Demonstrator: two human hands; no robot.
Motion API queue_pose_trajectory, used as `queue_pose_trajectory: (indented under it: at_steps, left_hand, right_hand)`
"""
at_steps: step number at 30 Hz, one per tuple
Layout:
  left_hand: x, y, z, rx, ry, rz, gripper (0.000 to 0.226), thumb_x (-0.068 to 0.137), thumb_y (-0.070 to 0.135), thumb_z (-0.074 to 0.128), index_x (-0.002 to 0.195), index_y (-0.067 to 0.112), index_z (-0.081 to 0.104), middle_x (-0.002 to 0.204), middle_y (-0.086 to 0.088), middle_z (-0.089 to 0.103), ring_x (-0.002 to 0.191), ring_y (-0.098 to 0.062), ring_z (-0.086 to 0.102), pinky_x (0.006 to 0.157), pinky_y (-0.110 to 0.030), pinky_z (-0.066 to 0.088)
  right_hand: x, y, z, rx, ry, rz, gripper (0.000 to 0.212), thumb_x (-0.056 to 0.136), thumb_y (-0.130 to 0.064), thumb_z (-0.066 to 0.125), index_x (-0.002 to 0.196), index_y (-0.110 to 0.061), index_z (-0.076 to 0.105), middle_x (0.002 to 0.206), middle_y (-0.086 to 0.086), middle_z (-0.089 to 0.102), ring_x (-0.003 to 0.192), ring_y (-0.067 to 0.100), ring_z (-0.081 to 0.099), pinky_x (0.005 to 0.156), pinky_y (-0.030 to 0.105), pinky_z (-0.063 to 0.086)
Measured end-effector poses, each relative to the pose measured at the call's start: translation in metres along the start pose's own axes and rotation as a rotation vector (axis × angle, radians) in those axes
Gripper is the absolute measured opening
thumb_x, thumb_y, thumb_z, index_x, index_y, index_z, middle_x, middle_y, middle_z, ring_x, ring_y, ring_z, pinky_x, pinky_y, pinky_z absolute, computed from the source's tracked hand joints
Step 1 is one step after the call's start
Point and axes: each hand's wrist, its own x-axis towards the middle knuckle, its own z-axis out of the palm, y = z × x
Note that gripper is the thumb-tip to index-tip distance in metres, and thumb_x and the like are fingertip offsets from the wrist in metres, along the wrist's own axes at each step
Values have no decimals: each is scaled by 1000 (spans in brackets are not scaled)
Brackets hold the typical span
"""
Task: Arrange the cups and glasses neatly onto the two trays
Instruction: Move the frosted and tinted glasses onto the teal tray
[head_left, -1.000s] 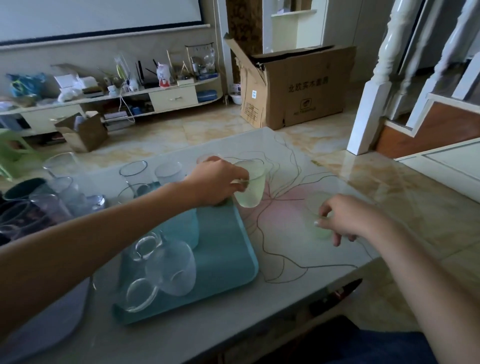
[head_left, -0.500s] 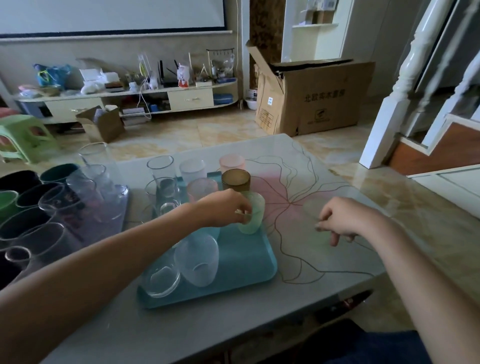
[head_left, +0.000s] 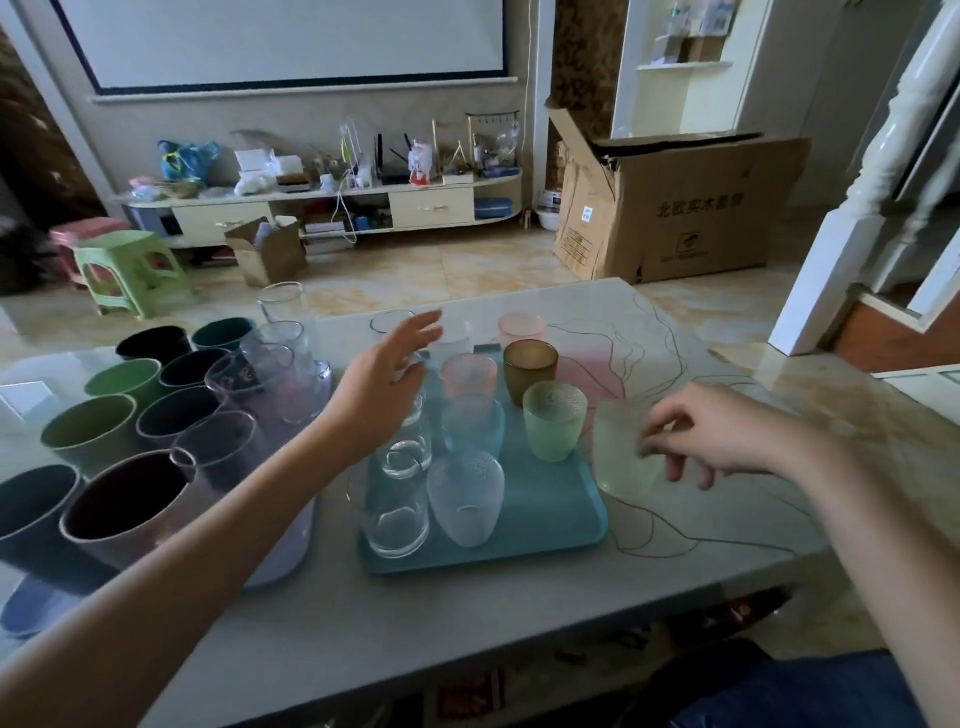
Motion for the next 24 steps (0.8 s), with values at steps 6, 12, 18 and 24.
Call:
queue_pose_trajectory:
  at_steps: [6, 12, 18, 24]
  left_hand:
    - [-61, -59, -13, -278, 218, -183, 69, 88, -17, 39, 139, 29, 33, 146, 4, 37, 138, -11, 32, 111, -29, 27]
    - [-99, -84, -7, -406, 245, -359, 74, 81, -30, 28, 138, 18, 30, 142, 4, 32, 137, -13, 29, 114, -24, 18]
    - [-124, -105, 8, -140, 24, -531, 59, 87, -16, 41, 142, 3, 32, 148, -11, 36, 138, -21, 33, 108, -21, 21]
    - [-127, -108, 23, 37, -69, -473, 38, 92, 2, 47, 131, 1, 49, 132, -15, 56, 122, -25, 52, 101, -29, 38]
  right_hand:
    - [-21, -35, 31, -231, 6, -103, 9, 88, -29, 61, 85, -33, 68, 79, -8, 72, 76, 10, 65, 52, 16, 38]
    - [-7, -35, 62, -251, 3, -1, 9, 88, -27, 61, 93, -29, 69, 98, -4, 66, 84, 15, 62, 75, 33, 52]
    - [2, -16, 54, -154, -106, 55, 40, 90, -2, 52, 109, -35, 62, 104, 0, 63, 82, 17, 63, 67, 27, 52]
    - [8, 14, 45, 229, 99, 255, 18, 101, -14, 29, 101, -20, 45, 87, 7, 62, 66, 20, 60, 48, 23, 40]
